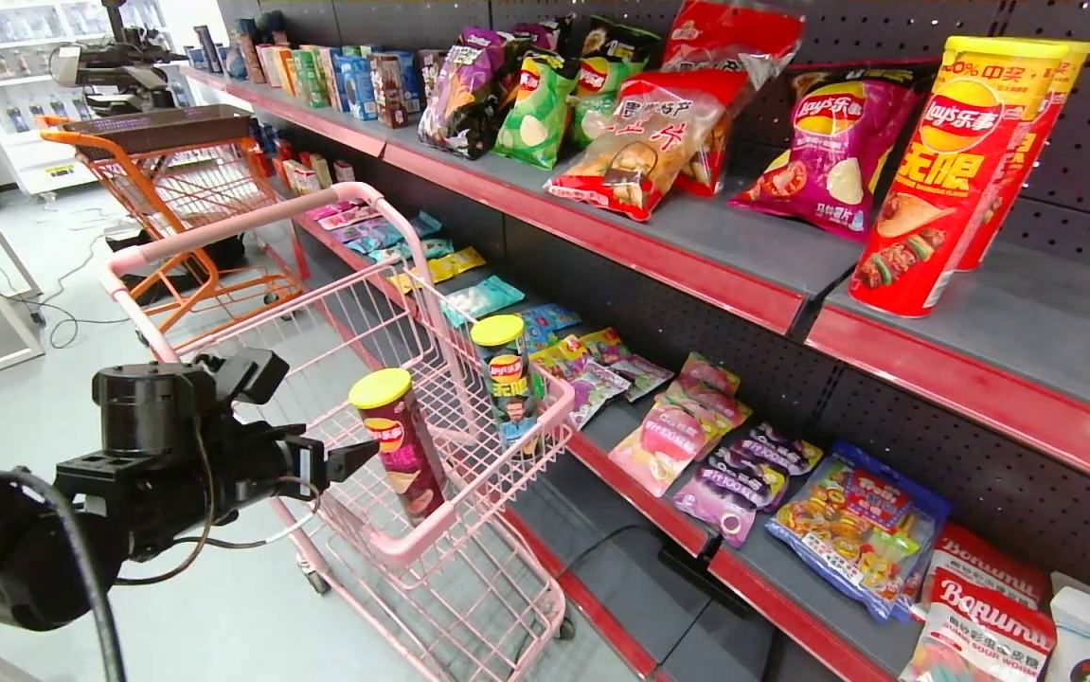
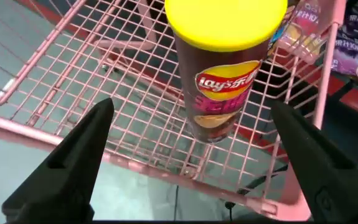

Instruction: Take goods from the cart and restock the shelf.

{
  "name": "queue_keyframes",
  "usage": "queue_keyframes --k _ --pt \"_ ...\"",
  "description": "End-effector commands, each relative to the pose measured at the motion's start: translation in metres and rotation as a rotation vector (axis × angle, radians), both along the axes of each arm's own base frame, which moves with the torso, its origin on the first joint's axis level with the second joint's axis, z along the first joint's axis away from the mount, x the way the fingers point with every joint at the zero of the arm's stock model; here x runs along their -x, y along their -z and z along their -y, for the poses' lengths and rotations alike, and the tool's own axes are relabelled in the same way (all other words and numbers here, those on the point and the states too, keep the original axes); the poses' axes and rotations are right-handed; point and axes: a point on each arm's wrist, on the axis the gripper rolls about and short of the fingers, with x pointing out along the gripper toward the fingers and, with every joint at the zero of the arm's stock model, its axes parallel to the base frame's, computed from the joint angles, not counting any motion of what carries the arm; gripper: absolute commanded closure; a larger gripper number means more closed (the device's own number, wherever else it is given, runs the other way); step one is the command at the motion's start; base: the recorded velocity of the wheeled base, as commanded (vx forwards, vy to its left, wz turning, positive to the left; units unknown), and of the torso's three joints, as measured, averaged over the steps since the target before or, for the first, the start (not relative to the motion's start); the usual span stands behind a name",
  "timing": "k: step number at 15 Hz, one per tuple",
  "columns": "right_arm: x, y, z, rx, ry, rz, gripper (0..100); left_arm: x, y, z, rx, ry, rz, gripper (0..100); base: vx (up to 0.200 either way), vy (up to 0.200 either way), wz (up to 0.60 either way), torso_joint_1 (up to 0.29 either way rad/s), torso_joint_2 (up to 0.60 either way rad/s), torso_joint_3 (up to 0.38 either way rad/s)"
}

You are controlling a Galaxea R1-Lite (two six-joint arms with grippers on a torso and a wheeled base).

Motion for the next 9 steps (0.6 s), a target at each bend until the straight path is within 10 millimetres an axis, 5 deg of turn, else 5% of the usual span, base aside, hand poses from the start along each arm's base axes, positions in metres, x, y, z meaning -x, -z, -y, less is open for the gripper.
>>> queue_keyframes --k 1,9 --pt "0.0 0.0 0.0 0.0 -0.001 -0.001 0 -0.014 0.02 0.003 -0.006 0.006 -0.036 0 0.0 0.0 0.0 0.0 0.0 0.0" --pt "0.0 0.0 0.0 0.002 -0.004 -0.001 0 -0.048 0.024 0.034 -0.006 0.091 0.019 0 0.0 0.0 0.0 0.0 0.0 0.0"
